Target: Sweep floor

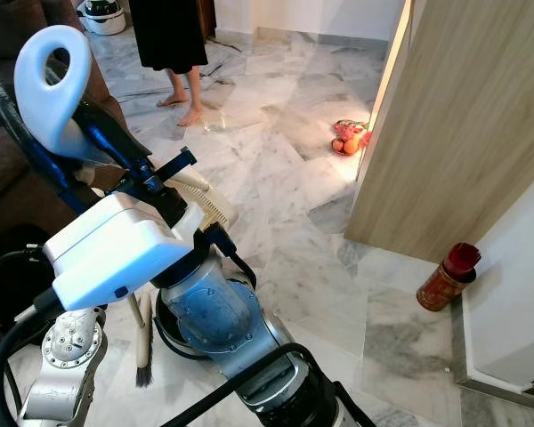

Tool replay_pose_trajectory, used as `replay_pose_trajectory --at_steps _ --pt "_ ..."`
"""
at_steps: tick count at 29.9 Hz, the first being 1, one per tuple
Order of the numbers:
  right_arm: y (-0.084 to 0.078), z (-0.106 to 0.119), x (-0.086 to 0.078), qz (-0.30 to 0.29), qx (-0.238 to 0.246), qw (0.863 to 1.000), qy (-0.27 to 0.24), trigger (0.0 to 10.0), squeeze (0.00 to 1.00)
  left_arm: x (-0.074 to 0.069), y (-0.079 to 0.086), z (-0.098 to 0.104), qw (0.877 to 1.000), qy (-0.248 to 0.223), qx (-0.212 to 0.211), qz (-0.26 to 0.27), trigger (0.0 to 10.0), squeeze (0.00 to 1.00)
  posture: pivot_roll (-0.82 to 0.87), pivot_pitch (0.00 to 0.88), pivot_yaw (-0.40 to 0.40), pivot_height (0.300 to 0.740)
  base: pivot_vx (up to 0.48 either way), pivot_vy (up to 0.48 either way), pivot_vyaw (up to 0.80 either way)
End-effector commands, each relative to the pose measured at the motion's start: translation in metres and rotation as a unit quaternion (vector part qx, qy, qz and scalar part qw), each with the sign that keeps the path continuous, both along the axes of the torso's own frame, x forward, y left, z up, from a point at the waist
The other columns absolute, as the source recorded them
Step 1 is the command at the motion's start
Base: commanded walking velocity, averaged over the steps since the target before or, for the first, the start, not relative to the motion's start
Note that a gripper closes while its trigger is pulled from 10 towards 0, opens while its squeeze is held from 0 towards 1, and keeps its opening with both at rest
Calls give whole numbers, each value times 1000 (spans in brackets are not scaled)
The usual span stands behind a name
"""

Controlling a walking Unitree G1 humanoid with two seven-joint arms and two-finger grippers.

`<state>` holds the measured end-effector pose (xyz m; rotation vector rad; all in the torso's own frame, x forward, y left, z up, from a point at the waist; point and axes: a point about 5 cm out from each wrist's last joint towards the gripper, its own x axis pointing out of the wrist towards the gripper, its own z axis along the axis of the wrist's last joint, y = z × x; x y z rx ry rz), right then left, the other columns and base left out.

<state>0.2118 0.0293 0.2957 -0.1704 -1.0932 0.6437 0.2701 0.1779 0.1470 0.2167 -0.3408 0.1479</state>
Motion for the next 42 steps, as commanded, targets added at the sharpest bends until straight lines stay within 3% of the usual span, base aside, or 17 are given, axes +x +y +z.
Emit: replay_pose_trajectory --at_steps 1,26,34,42 --pt "0 19 -19 24 18 997 -71 10000 0 -1 0 11 1000 -29 12 -4 10000 0 126 139 28 740 0 0 0" --pt "1 9 -10 19 -7 999 -44 10000 0 -1 0 10 1000 -28 11 -3 10000 0 124 136 25 740 0 0 0" --pt "-11 -3 17 -57 -20 998 -11 10000 0 -1 -1 10 1000 -28 11 -4 10000 0 124 131 24 740 0 0 0" --pt "-50 -17 57 -171 -22 985 30 10000 0 0 -3 12 999 -30 9 -9 10000 0 123 128 25 740 0 0 0"
